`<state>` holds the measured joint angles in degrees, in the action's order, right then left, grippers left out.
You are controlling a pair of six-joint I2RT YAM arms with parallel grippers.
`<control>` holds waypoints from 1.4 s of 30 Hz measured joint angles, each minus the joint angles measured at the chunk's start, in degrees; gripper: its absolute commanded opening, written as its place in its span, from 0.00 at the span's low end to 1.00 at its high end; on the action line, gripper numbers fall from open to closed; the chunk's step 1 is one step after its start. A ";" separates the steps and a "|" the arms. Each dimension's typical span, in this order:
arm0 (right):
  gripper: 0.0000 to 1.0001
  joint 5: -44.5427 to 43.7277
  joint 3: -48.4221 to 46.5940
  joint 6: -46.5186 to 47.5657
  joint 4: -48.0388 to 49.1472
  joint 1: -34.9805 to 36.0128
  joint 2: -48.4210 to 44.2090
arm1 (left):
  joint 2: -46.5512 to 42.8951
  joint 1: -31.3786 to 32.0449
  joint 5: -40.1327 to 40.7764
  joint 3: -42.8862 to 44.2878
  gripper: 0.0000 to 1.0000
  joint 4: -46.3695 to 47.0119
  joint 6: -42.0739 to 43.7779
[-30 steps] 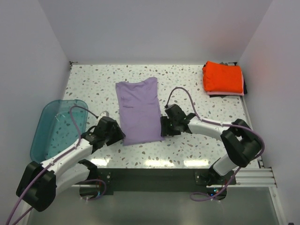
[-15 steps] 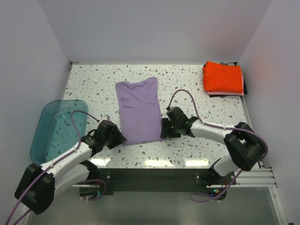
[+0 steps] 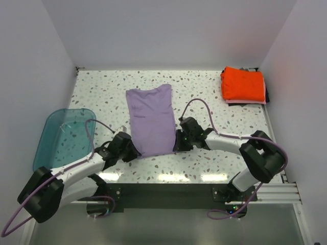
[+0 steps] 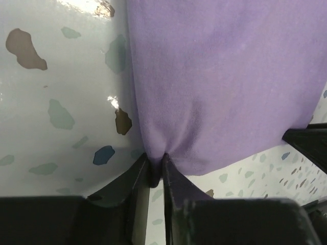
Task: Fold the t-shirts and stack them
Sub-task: Fold the tshirt
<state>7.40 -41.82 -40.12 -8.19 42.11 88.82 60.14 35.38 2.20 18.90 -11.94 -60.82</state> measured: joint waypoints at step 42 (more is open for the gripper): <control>0.00 -10.82 -39.15 12.02 -20.15 -9.25 9.03 | 18.36 -5.25 15.28 37.09 0.00 -5.97 11.19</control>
<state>-3.42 -80.97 -28.10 -28.34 32.86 97.84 78.50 30.13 17.47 55.99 -17.91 -49.63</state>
